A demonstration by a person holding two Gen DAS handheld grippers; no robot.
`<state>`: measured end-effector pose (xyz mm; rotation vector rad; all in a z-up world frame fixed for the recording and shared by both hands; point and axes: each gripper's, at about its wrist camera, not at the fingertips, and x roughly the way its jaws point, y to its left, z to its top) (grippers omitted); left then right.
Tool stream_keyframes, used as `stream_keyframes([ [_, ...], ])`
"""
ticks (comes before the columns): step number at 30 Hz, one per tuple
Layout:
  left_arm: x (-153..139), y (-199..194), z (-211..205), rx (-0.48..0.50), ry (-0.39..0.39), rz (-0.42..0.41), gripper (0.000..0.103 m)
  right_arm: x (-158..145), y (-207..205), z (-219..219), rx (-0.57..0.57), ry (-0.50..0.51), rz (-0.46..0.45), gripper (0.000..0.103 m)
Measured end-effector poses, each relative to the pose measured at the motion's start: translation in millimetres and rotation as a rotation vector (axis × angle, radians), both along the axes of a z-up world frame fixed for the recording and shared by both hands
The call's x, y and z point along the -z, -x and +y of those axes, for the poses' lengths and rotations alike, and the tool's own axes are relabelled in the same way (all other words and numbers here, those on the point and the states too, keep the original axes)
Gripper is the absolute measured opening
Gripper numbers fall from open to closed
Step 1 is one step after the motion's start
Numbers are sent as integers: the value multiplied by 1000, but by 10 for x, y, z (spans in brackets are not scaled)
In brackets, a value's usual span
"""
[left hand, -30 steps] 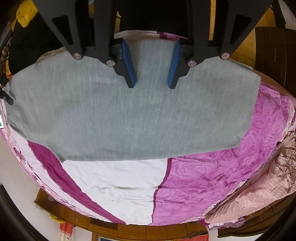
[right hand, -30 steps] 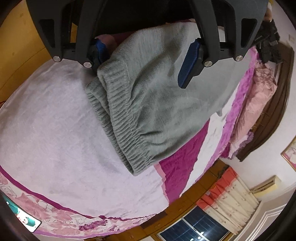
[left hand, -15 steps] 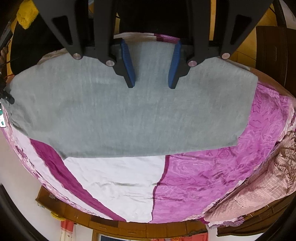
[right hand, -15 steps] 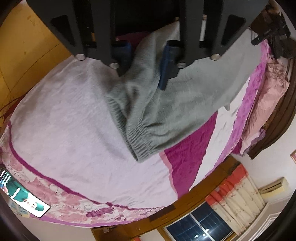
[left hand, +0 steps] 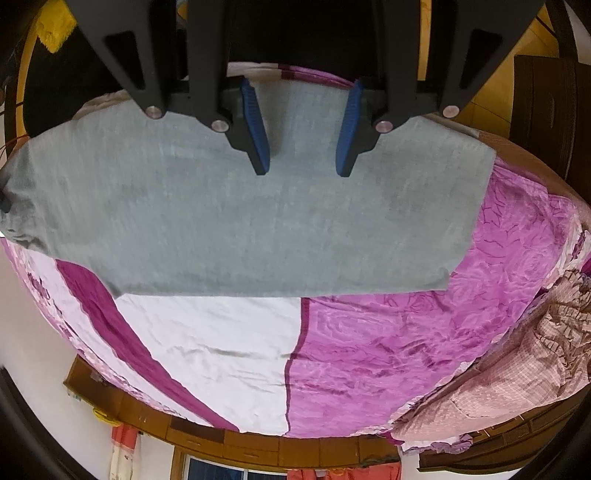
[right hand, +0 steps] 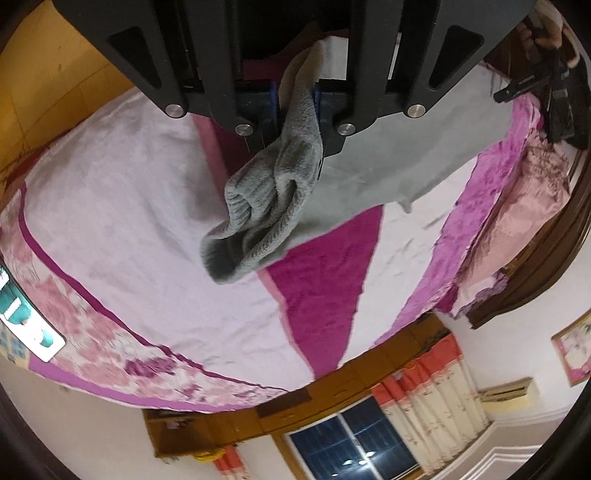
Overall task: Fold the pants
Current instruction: 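Lift the waistband with the right gripper and fold it over the pants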
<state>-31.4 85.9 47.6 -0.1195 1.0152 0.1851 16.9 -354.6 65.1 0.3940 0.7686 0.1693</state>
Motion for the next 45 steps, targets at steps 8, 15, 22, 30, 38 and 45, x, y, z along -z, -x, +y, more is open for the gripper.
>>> stream_keyframes([
  [8, -55, 27, 72, -5, 4, -15, 39, -238, 2, 344, -84, 67, -52, 5],
  [15, -102, 44, 120, -9, 17, -31, 39, -470, 15, 597, -154, 103, -97, 5],
  [22, -172, 78, 157, -5, 24, -53, 39, -633, 49, 871, -233, 132, -131, 5],
  [30, -218, 102, 204, -13, 45, -74, 39, -795, 73, 1249, -343, 136, -158, 5],
  [38, -220, 104, 238, -16, 67, -93, 39, -823, 137, 1780, -468, 197, -171, 5],
  [45, -205, 116, 318, -35, 105, -106, 39, -728, 191, 2214, -556, 214, -158, 5],
])
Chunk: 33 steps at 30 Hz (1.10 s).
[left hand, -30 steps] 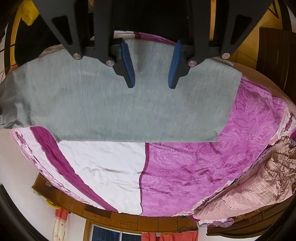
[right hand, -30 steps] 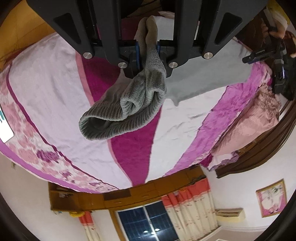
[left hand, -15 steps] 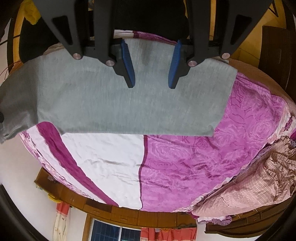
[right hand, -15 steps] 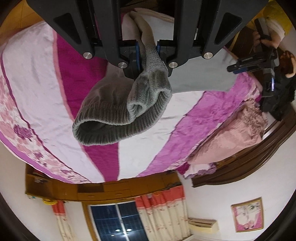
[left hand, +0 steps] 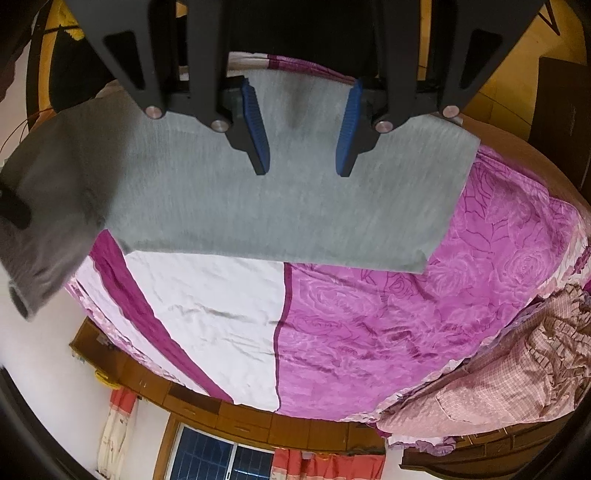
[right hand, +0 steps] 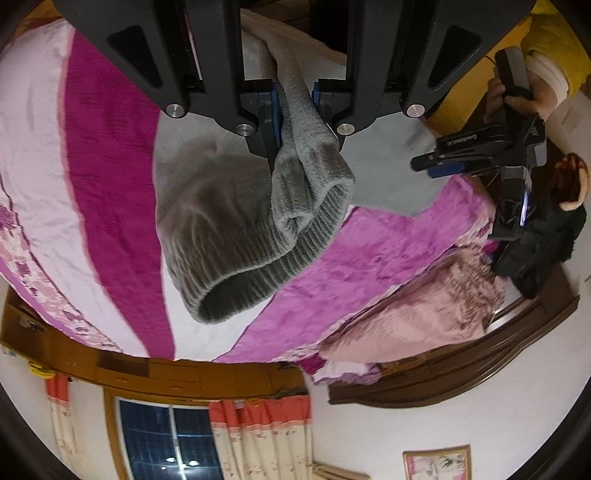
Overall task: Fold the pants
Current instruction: 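Lift the waistband with the right gripper and fold it over the pants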
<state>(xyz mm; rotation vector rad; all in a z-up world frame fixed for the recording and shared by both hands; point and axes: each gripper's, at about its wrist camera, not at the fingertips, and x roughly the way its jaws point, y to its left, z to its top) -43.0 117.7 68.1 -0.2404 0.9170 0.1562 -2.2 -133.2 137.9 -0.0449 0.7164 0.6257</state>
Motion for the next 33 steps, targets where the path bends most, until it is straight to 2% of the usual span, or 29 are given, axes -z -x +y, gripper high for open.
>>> stream_keyframes([
  [8, 46, 39, 114, -11, 1, -8, 39, 353, -59, 506, -58, 48, 73, 5],
  [16, 79, 81, 220, -40, 29, -9, 39, 748, -162, 771, -39, 65, 150, 9],
  [21, 116, 75, 151, -22, 35, -1, 39, 953, -185, 788, -79, 35, 253, 27],
  [22, 123, 66, 125, -15, 35, 2, 39, 978, -184, 782, -83, 21, 275, 28],
  [30, 116, 18, -44, 35, 88, 7, 39, 903, -37, 598, -126, -72, 317, 34],
  [33, 93, 18, -128, 60, 101, 6, 39, 810, 56, 484, -139, -86, 302, 34],
])
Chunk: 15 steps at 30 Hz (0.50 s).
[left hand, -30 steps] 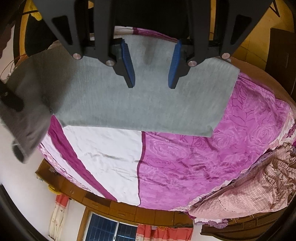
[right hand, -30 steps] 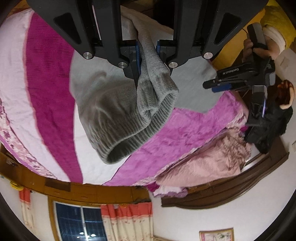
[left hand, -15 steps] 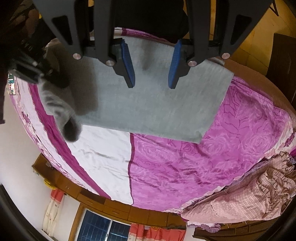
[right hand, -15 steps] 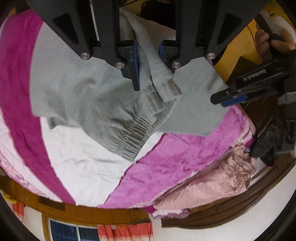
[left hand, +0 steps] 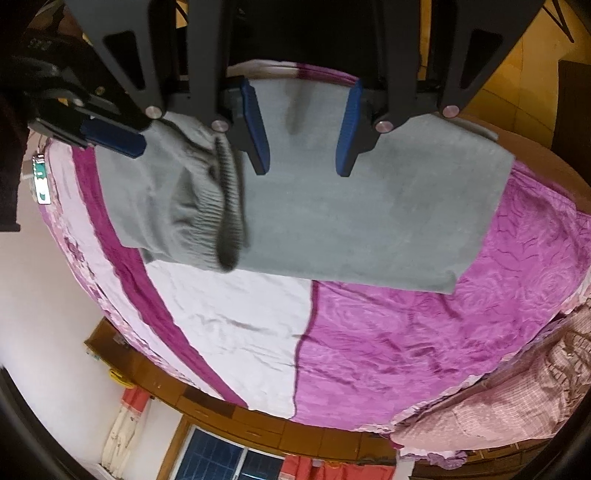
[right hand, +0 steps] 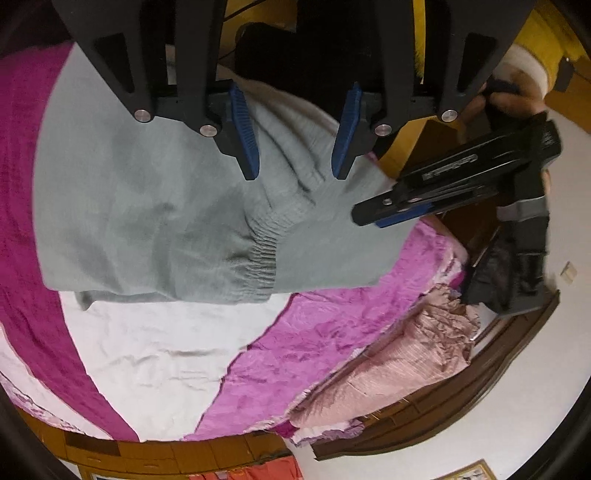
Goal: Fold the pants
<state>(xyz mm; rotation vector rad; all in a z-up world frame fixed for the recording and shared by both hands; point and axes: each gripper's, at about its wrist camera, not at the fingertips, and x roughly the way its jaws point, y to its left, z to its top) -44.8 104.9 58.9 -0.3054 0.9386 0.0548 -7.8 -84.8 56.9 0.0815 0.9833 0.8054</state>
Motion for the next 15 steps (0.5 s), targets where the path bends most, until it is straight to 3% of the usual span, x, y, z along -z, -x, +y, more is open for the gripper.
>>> stream_keyframes([
  [6, -68, -15, -193, 59, 74, -5, 39, -67, 81, -187, 33, 89, -77, 34],
  [15, -33, -190, -555, 139, 61, 6, 39, 269, 8, -449, 83, 162, -7, 34],
])
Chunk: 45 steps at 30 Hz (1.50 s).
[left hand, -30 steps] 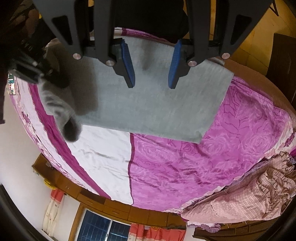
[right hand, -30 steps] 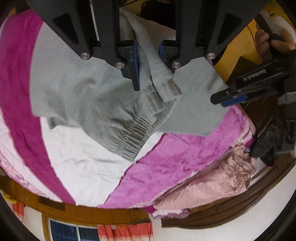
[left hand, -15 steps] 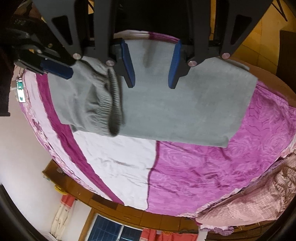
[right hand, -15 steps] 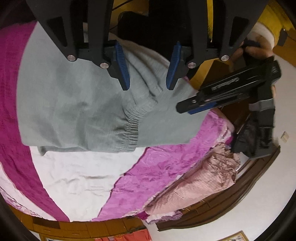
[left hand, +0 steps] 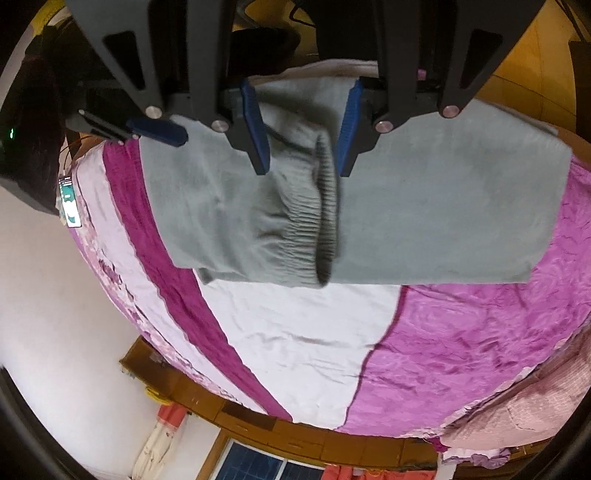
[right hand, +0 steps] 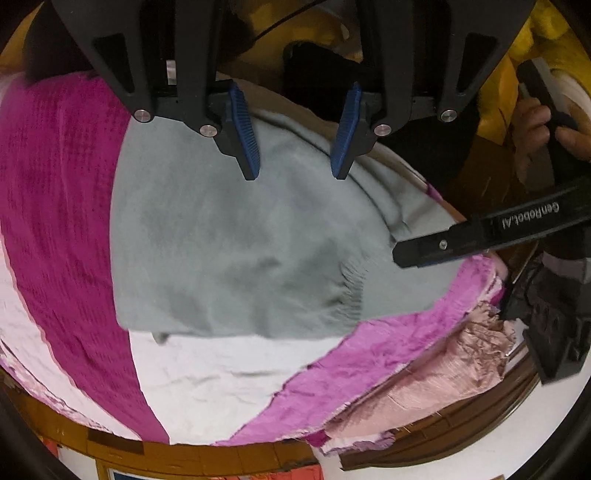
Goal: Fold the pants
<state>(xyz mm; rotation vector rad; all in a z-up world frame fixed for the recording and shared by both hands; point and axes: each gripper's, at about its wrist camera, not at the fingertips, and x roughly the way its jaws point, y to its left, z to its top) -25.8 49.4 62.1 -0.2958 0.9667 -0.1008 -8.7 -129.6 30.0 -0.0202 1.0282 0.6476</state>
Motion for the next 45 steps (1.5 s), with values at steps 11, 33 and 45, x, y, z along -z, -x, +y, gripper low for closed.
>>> stream_keyframes([
  [11, -80, 162, -91, 32, -39, -47, 23, 60, 84, -28, -29, 12, -19, 34],
  [33, 396, 73, 3, -61, 19, 96, 38, -321, -198, -28, -129, 83, -8, 35],
  [45, 441, 47, 68, -105, 98, 110, 39, -400, -1010, 768, -347, 215, -101, 44],
])
